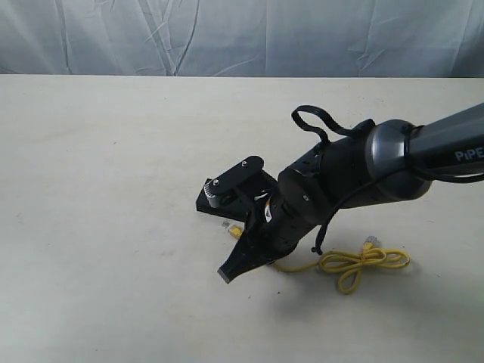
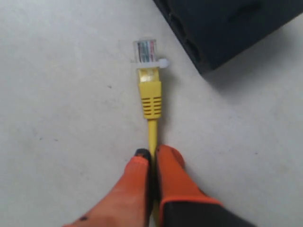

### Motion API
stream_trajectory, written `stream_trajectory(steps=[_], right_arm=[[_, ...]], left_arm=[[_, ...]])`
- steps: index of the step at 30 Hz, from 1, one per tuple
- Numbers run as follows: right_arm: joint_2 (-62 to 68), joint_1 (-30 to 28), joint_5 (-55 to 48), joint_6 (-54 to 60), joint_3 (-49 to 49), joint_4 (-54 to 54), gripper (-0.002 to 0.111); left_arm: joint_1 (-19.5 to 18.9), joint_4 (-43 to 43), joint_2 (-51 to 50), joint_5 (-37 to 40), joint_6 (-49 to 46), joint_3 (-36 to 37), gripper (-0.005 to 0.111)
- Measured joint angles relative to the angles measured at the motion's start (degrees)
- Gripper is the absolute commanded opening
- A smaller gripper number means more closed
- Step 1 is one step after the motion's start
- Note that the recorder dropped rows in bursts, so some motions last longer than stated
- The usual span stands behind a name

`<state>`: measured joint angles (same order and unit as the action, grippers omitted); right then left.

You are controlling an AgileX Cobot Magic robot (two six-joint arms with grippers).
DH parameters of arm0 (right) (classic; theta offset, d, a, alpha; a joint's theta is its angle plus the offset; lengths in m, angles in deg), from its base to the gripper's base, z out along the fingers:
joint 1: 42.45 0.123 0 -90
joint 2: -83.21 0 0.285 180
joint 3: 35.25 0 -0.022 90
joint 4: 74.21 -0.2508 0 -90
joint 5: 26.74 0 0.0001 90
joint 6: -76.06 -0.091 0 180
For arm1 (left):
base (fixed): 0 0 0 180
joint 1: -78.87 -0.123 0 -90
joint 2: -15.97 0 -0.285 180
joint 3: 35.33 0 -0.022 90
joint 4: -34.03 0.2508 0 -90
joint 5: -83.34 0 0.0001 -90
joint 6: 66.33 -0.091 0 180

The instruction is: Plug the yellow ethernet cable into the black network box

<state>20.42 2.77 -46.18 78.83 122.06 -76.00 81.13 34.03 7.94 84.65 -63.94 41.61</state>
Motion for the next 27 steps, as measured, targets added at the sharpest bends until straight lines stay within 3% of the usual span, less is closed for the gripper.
stream_trajectory(steps=[7,14,22,27], right_arm=[[0.0,0.0,0.0,0.0,0.0,0.1,-0.001],[0.0,0.0,0.0,0.1,0.0,0.2,-0.001],[0.0,0.0,0.0,0.1,0.0,0.2,-0.001],[0.0,0.0,0.0,0.1,0.0,0.2,-0.001]], left_arm=[[0.0,0.0,-5.8,3.2,0.0,-7.0,0.000],[0.0,5.1,-22.2,9.5,0.0,-16.7,0.000],[0.0,5.5,-44.0,12.3,0.0,-21.3,0.000],[0.0,0.0,-53.6,16.5,-9.5,-27.6,0.000]])
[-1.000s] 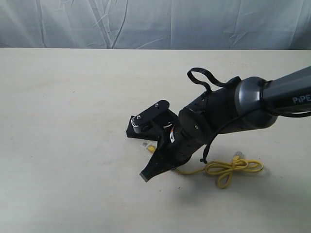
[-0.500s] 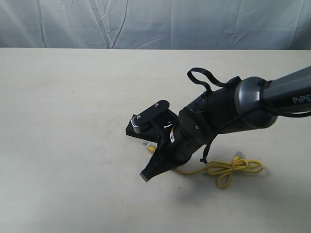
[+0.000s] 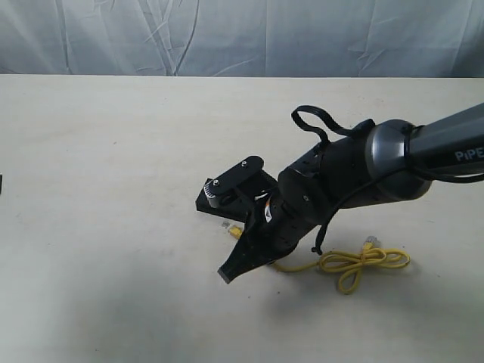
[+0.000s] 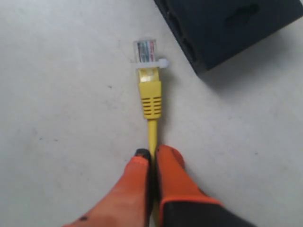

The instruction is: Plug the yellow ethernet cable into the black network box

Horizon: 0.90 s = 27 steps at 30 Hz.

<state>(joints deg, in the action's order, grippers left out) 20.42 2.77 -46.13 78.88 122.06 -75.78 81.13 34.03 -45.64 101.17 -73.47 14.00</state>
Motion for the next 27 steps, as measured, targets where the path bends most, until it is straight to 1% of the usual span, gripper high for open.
stream_trajectory(steps=[3,7,10,13,16,18,20,22,27], right_arm=[[0.0,0.0,0.0,0.0,0.0,0.0,-0.001],[0.0,0.0,-0.7,0.0,0.0,0.0,-0.001],[0.0,0.0,-1.1,0.0,0.0,0.0,-0.001],[0.0,0.0,-1.2,0.0,0.0,0.0,-0.001],[0.0,0.0,-1.5,0.0,0.0,0.0,-0.001],[0.0,0.0,-1.7,0.0,0.1,0.0,-0.001],[0.0,0.0,-1.7,0.0,0.1,0.0,-0.001],[0.0,0.0,-1.8,0.0,0.1,0.0,-0.001],[-0.6,0.0,-3.5,0.0,0.1,-0.4,-0.001]], left_arm=[[0.0,-5.0,-5.5,3.5,-7.2,-4.4,0.000],[0.0,-12.7,-14.1,5.2,-17.0,-9.7,0.000],[0.0,-21.2,-21.0,6.9,-26.1,-13.6,0.000],[0.0,-31.4,-28.2,9.0,-37.7,-17.8,0.000],[0.0,-40.3,-35.0,11.1,-46.9,-22.2,0.000],[0.0,-44.4,-38.6,12.8,-51.4,-25.8,0.000],[0.4,-46.7,-42.0,13.8,-53.5,-29.3,0.000],[1.6,-47.7,-45.7,14.2,-55.3,-33.2,0.000],[7.0,-48.7,-54.9,15.2,-59.7,-42.2,0.000]])
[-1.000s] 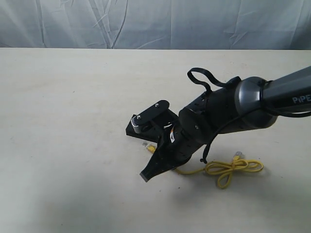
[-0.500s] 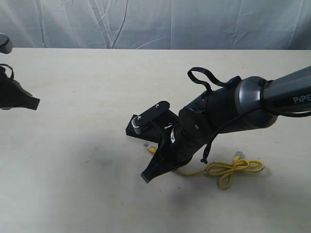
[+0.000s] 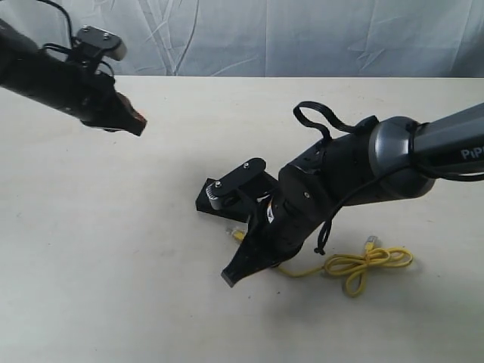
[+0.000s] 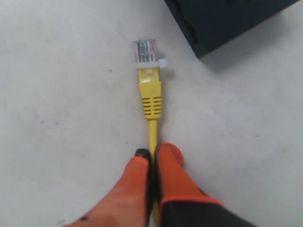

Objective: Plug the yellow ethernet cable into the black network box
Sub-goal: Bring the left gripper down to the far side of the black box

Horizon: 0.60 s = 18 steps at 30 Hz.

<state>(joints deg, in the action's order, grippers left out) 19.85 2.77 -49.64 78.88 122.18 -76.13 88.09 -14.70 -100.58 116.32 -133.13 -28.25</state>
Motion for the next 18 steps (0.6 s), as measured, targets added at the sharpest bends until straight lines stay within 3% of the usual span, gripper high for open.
stream_trajectory(steps=[3,8,18], right_arm=[[0.0,0.0,-1.7,0.0,0.0,-0.8,-0.001],[-0.2,0.0,-3.5,-0.2,0.0,-5.3,-0.001],[-0.3,0.0,-3.7,-0.2,0.0,-5.9,-0.001]], left_arm=[[2.8,-1.2,-5.5,1.8,-1.6,-5.7,0.000],[7.3,-3.0,-16.3,12.0,-2.4,-17.0,0.000],[8.0,-1.0,-20.6,24.5,-4.9,-17.8,0.000]])
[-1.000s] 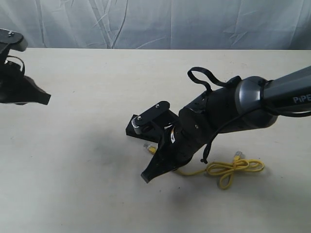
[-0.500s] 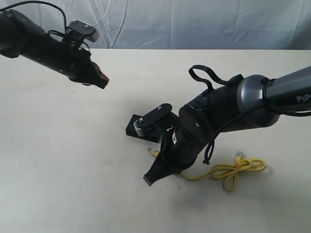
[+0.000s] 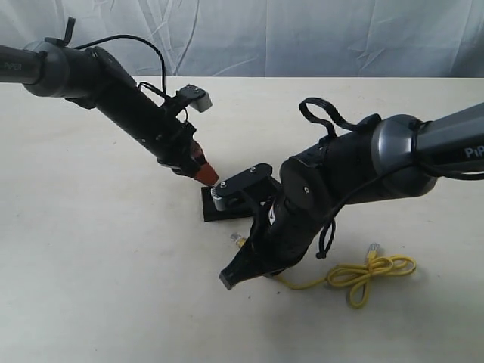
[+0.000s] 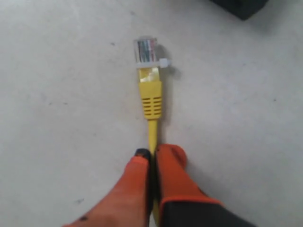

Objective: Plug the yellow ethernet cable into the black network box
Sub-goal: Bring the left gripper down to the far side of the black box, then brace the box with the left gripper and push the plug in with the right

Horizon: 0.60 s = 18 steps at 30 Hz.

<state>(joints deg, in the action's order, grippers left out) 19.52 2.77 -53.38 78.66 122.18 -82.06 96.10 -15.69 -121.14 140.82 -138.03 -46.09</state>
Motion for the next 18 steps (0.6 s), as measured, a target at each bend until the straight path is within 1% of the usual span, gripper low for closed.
stream_trajectory(steps=[5,12,18], right_arm=[[0.0,0.0,0.5,0.0,0.0,0.7,-0.001],[0.0,0.1,2.9,0.0,0.0,6.0,-0.001],[0.0,0.1,4.7,-1.0,0.0,10.3,-0.001]], left_arm=[[0.0,2.2,0.0,1.2,6.2,-0.2,0.000],[0.0,4.0,0.0,3.4,13.1,-0.4,0.000],[0.0,6.7,0.0,4.0,16.5,-0.4,0.000]])
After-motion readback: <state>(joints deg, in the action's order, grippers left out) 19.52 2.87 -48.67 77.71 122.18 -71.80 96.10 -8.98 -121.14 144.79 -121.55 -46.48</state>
